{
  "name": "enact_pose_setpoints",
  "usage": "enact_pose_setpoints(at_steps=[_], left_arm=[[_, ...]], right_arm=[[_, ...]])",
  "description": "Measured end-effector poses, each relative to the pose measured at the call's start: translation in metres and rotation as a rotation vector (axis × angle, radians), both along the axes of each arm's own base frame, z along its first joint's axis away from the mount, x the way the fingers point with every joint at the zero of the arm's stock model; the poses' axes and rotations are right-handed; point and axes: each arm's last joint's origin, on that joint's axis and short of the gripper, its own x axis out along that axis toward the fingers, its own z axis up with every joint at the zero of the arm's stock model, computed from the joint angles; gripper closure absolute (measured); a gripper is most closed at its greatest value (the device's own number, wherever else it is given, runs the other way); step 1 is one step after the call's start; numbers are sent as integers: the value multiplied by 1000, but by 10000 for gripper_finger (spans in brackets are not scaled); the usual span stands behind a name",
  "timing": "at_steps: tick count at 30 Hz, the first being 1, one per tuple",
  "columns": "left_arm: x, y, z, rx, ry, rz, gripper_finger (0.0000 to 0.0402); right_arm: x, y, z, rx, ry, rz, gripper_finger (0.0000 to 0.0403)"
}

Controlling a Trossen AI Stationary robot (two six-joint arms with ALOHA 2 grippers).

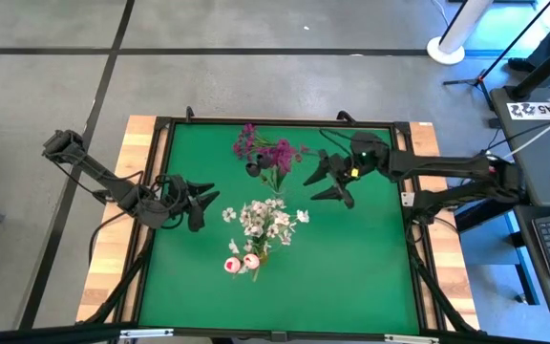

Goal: Sort flowers into vase by color
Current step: Put the purple flowers into the transparent vase

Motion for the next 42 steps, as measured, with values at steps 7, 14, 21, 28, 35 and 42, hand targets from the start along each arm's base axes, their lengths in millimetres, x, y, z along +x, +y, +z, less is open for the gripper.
enact_pose_setpoints(at_steps=[7,14,21,28,35,42], left_arm=[[0,0,2,19,-16,30,243],[-1,2,3,37,-26,77,243],[1,0,4,-19,-55,42,243],[1,0,6,-29,-74,48,243],[1,0,7,-38,-96,61,243],[2,0,8,-66,-117,57,243]], right_arm=[[-20,-5,-3,-228,289,-340,171],[-23,-39,-27,-362,495,-606,171],[-12,-100,-57,-298,435,-669,171],[7,-149,-92,-220,301,-666,171],[49,-175,-112,-204,394,-600,171],[73,-186,-128,-191,557,-535,171]])
